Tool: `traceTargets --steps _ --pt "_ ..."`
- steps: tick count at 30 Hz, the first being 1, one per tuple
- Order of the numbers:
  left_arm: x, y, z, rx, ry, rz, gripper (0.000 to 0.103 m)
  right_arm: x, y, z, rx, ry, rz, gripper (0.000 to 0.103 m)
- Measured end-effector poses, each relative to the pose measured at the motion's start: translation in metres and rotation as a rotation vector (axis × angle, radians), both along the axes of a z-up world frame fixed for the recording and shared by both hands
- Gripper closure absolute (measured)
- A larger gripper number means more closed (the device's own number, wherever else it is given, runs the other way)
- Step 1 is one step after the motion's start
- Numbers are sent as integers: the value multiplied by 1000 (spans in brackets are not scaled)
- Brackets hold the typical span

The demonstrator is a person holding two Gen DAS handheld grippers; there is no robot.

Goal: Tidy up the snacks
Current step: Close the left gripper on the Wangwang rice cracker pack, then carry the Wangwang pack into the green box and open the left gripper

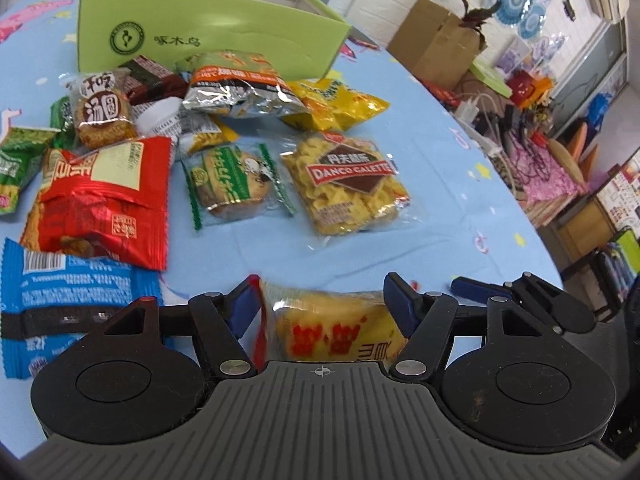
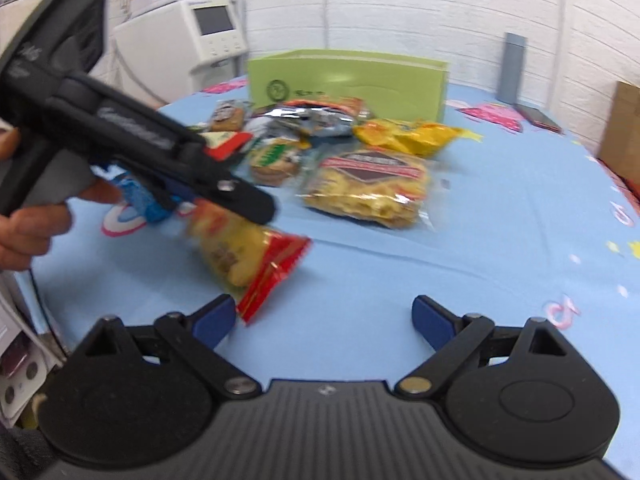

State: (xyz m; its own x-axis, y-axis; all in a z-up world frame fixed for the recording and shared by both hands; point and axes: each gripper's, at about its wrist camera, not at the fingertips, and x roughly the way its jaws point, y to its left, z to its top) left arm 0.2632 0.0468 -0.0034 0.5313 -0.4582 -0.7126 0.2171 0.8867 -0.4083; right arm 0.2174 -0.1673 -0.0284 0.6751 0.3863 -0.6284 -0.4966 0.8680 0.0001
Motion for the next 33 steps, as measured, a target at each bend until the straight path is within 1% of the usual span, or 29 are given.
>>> traceTargets --steps 2,4,7,9,11,13,15,17,19,20,21,24,27,31,33 --pt "-5 4 5 -4 -15 11 46 -2 -10 2 11 -4 -57 10" --pt "-6 9 8 1 -27 51 45 -10 -15 6 52 -18 -85 10" --pt "-7 22 8 -17 -13 115 45 -17 -10 8 146 -3 -24 10" --pt "-9 26 6 -40 -3 108 45 -18 2 9 169 6 28 10" --pt "-11 23 3 -41 1 91 45 -16 14 10 150 0 51 10" --pt "-10 19 -1 -30 10 79 48 -12 24 9 130 -9 62 10" --pt "-8 16 -6 -27 19 69 49 -8 32 6 113 -6 70 11" --pt "-10 14 -7 -20 2 64 49 -7 35 2 95 -7 62 14" --pt "-9 13 -8 -21 -6 59 49 -6 38 -1 102 -2 54 16" --pt "-9 11 -9 -17 -13 52 51 -5 41 -2 99 -15 48 17" --pt "-10 8 -9 -9 -18 45 68 -6 45 -3 87 -26 48 17" --pt "-15 4 -9 13 -40 45 72 -4 55 -3 74 -35 38 21" --pt "-15 7 -3 25 -45 78 75 2 58 2 81 -27 41 22" --pt "-8 12 1 0 -59 68 73 4 59 9 83 -64 48 21" --pt "-2 12 -8 -1 -16 64 66 11 57 6 90 -42 48 19"
